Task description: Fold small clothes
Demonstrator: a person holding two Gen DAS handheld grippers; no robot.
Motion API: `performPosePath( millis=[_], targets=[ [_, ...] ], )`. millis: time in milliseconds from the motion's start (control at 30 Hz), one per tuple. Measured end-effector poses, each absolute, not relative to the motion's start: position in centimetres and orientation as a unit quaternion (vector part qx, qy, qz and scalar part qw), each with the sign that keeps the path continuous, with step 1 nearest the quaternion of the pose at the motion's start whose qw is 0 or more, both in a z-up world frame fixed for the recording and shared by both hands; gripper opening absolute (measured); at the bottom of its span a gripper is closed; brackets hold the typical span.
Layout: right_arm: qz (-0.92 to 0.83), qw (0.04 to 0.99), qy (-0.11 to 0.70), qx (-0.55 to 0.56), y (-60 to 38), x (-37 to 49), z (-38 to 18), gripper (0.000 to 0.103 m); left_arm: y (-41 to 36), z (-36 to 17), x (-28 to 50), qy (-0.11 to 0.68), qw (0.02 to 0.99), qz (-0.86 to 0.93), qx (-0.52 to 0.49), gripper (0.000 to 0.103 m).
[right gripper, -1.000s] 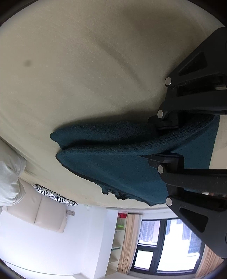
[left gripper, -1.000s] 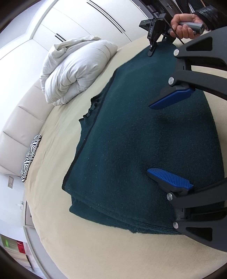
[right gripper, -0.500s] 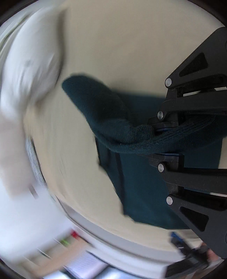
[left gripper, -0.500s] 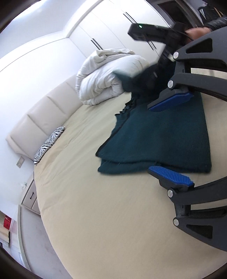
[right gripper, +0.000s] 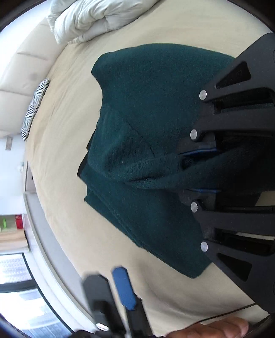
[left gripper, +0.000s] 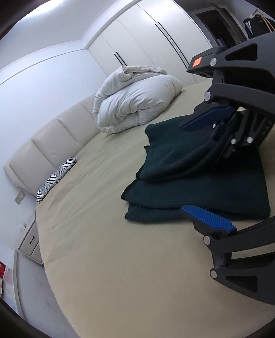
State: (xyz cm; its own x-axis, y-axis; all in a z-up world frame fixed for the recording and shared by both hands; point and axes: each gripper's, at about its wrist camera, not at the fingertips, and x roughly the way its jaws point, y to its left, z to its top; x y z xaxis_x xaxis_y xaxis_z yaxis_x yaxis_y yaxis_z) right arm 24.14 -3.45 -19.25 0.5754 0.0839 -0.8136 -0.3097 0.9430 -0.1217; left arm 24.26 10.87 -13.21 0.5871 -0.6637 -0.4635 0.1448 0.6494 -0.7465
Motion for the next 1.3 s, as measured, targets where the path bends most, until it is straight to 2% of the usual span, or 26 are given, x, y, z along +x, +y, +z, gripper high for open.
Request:
performPosePath(
  millis=[67, 100, 133, 200, 433, 500, 567, 633, 767, 1000, 1300],
  targets=[
    [0.134, 0.877, 0.446, -0.123, -3.6, 22.5, -19.4, 0.038, 9.0, -13.7, 25.9, 0.421, 0.807, -0.260, -0.323, 0.079],
    [0.148, 0.876, 0.444, -0.119, -3.5, 21.7, -19.5, 0.048, 8.1, -14.0, 26.6, 0.439, 0.800, -0.258, -0.317, 0.079],
    [0.161, 0.876, 0.439, -0.120, -3.7, 20.6, -19.4, 0.053, 7.3, -14.4, 27.1, 0.454, 0.794, -0.260, -0.310, 0.079],
    [0.166, 0.879, 0.429, -0.124, -4.3, 18.6, -19.3, 0.053, 5.9, -15.0, 27.8, 0.479, 0.784, -0.261, -0.296, 0.078],
    [0.174, 0.886, 0.429, -0.036, -9.5, 13.8, -20.3, 0.053, 2.6, -15.7, 28.8, 0.520, 0.767, -0.261, -0.272, 0.076],
    [0.177, 0.887, 0.426, -0.018, -10.4, 13.4, -19.9, 0.053, 2.3, -15.7, 29.4, 0.529, 0.760, -0.258, -0.276, 0.069],
    [0.186, 0.891, 0.415, -0.002, -11.3, 12.1, -19.3, 0.053, 2.2, -15.9, 29.9, 0.538, 0.753, -0.256, -0.280, 0.048],
    [0.192, 0.892, 0.409, 0.010, -12.0, 10.9, -19.0, 0.053, 2.2, -16.1, 30.2, 0.548, 0.749, -0.250, -0.276, 0.033],
    [0.176, 0.897, 0.404, 0.037, -14.1, 8.8, -18.6, 0.053, 3.1, -16.7, 30.1, 0.546, 0.742, -0.253, -0.296, 0.020],
    [0.121, 0.916, 0.374, 0.075, -19.2, 8.1, -16.4, 0.053, 5.5, -15.2, 29.5, 0.521, 0.746, -0.269, -0.316, 0.015],
    [0.092, 0.924, 0.372, -0.009, -17.9, 13.5, -15.9, 0.054, 11.8, -14.6, 29.3, 0.505, 0.755, -0.246, -0.338, 0.014]
  ],
)
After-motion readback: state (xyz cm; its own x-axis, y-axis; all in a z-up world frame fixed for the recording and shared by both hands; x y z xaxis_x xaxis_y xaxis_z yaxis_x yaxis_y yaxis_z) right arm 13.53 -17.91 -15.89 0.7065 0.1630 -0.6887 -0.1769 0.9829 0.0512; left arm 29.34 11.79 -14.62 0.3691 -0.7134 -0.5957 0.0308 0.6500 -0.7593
